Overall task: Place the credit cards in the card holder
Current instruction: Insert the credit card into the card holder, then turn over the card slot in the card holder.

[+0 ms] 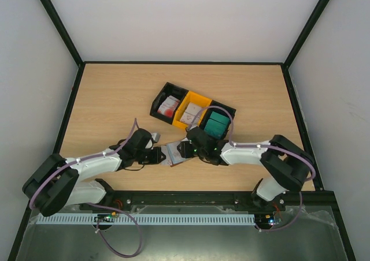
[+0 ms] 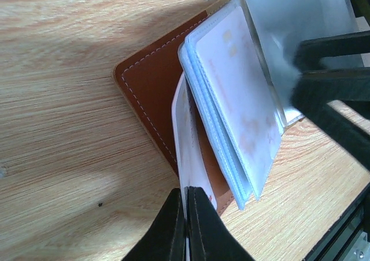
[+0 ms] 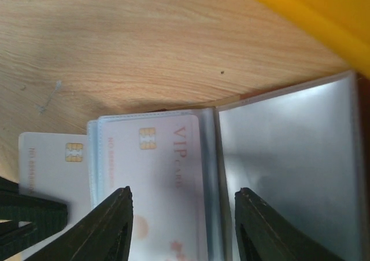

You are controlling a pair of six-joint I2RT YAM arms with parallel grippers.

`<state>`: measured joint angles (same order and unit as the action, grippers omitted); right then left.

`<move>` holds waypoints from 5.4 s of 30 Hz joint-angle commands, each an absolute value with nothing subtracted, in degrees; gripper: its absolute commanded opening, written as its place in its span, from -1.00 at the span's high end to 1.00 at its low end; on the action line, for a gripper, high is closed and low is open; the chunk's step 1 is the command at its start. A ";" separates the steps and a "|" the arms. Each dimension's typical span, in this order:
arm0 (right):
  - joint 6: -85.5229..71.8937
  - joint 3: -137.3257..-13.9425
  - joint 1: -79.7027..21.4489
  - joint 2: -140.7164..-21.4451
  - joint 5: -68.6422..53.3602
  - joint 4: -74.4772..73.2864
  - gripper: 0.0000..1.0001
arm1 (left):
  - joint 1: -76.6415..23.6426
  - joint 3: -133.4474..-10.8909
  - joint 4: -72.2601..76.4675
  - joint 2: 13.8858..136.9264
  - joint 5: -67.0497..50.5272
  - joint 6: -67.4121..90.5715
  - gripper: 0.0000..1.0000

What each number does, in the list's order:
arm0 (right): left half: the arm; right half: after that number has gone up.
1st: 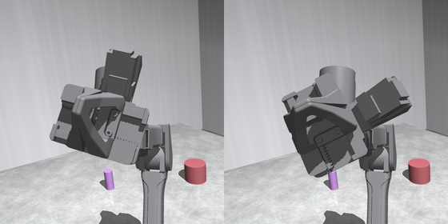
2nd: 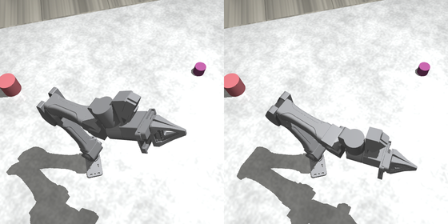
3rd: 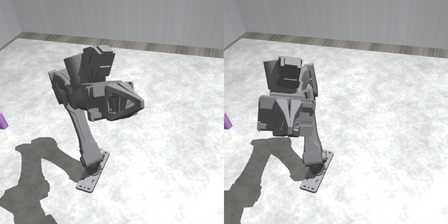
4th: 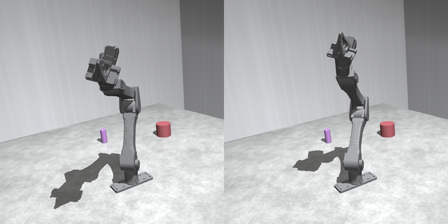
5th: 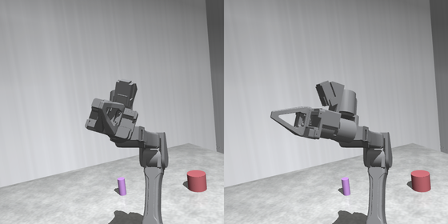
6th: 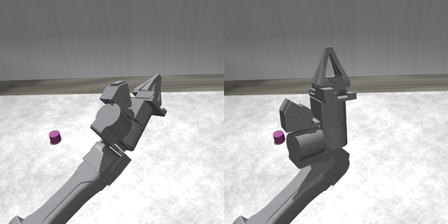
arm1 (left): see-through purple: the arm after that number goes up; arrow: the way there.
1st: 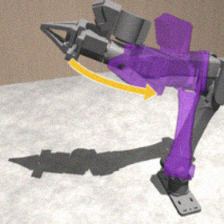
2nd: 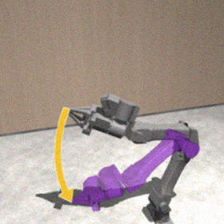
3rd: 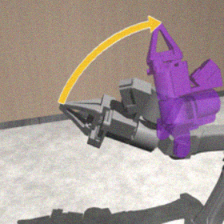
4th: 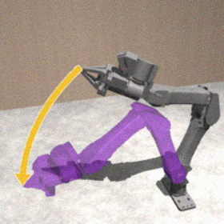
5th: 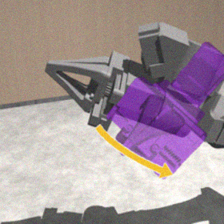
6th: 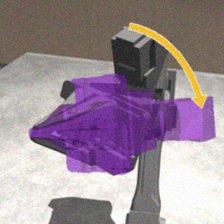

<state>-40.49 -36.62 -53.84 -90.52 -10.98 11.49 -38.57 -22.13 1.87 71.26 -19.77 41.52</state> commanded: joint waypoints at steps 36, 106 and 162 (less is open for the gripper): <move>-41.79 -57.68 -74.88 -101.59 22.90 -18.56 -0.13 | -38.51 -18.87 -4.90 58.92 -15.75 47.26 0.95; -54.10 -44.57 -70.25 -98.96 13.65 -8.88 0.88 | -38.41 -23.28 -8.70 54.36 -11.06 47.20 0.95; -59.57 -38.46 -70.05 -77.72 27.25 -9.77 0.89 | -39.20 -26.97 5.98 70.65 -26.17 46.45 0.95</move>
